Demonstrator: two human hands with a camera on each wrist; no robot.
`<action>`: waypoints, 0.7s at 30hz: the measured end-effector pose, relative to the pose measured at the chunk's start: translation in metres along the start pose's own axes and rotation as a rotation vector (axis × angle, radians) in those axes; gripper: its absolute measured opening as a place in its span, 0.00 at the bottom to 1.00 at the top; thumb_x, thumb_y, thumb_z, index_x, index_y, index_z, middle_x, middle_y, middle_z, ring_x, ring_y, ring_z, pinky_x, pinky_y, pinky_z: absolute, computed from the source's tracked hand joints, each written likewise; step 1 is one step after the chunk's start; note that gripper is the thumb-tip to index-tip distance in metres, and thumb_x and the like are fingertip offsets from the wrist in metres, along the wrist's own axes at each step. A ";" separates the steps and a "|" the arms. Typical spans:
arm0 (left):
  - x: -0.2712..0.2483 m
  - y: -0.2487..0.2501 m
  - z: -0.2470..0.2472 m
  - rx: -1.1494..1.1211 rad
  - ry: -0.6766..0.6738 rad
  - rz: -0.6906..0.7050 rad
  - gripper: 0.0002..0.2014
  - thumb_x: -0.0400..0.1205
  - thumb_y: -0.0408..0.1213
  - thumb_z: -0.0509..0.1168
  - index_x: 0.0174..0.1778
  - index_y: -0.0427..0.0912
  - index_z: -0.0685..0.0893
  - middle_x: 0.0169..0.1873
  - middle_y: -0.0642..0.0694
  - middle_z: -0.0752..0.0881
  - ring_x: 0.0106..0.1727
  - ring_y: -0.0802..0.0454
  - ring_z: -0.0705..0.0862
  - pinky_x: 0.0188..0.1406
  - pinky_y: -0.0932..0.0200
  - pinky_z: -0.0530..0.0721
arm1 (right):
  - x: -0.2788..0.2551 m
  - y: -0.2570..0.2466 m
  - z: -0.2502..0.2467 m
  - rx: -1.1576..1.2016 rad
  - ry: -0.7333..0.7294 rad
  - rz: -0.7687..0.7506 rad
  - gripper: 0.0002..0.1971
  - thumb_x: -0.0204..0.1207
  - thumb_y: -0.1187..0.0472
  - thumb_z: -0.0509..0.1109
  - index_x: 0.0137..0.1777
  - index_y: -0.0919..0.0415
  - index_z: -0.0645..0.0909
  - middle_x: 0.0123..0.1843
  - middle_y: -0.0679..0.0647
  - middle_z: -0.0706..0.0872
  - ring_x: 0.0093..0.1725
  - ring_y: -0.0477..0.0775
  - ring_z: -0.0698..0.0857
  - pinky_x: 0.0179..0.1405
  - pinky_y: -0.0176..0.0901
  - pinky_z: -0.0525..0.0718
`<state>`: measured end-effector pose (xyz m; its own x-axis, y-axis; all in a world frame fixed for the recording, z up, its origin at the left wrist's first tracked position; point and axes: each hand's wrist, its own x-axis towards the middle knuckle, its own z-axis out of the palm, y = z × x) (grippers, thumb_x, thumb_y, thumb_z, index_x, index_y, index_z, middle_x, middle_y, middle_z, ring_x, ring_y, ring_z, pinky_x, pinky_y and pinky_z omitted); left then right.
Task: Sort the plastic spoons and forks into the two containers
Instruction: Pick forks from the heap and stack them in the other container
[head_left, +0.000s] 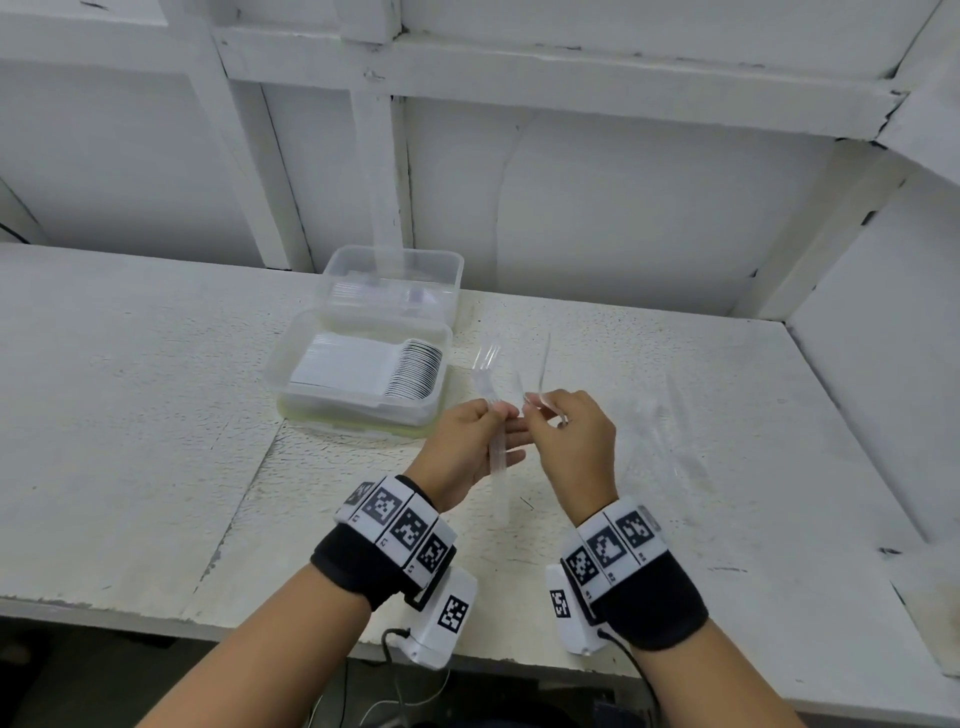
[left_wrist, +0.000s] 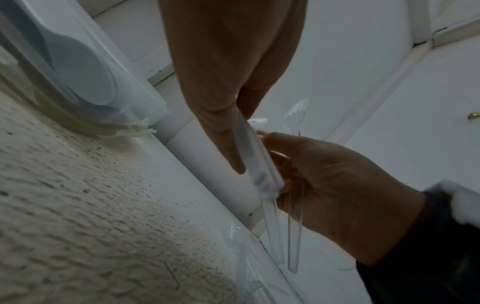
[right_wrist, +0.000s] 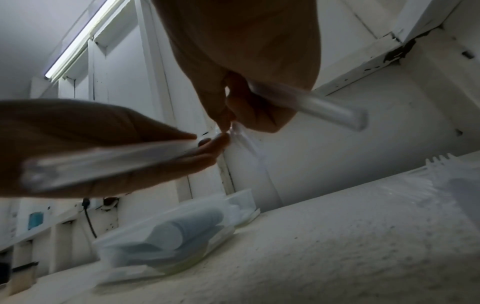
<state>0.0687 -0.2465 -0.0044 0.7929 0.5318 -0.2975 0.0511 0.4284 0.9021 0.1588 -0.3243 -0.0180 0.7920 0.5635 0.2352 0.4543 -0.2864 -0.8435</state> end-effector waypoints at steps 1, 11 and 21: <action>0.000 -0.001 0.001 0.023 0.019 0.012 0.11 0.88 0.34 0.53 0.48 0.36 0.80 0.41 0.46 0.91 0.44 0.54 0.89 0.55 0.53 0.84 | -0.001 -0.001 0.001 -0.013 -0.013 0.001 0.08 0.76 0.61 0.70 0.52 0.63 0.87 0.47 0.55 0.84 0.46 0.47 0.81 0.41 0.28 0.74; -0.002 -0.002 -0.005 0.079 -0.034 -0.034 0.14 0.87 0.35 0.54 0.60 0.30 0.80 0.49 0.37 0.87 0.46 0.48 0.88 0.55 0.48 0.86 | -0.003 -0.016 -0.005 0.143 -0.271 0.147 0.12 0.81 0.57 0.64 0.59 0.57 0.84 0.54 0.50 0.80 0.48 0.38 0.79 0.37 0.19 0.75; -0.005 -0.002 -0.012 -0.044 0.057 -0.057 0.06 0.87 0.31 0.56 0.48 0.36 0.78 0.46 0.38 0.87 0.46 0.48 0.87 0.48 0.52 0.87 | -0.003 -0.015 -0.005 0.154 -0.219 0.110 0.01 0.84 0.59 0.55 0.52 0.54 0.68 0.46 0.55 0.75 0.36 0.46 0.73 0.34 0.35 0.70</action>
<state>0.0573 -0.2408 -0.0084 0.7533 0.5462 -0.3664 0.0674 0.4900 0.8691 0.1515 -0.3255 -0.0043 0.7185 0.6942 0.0427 0.2904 -0.2436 -0.9254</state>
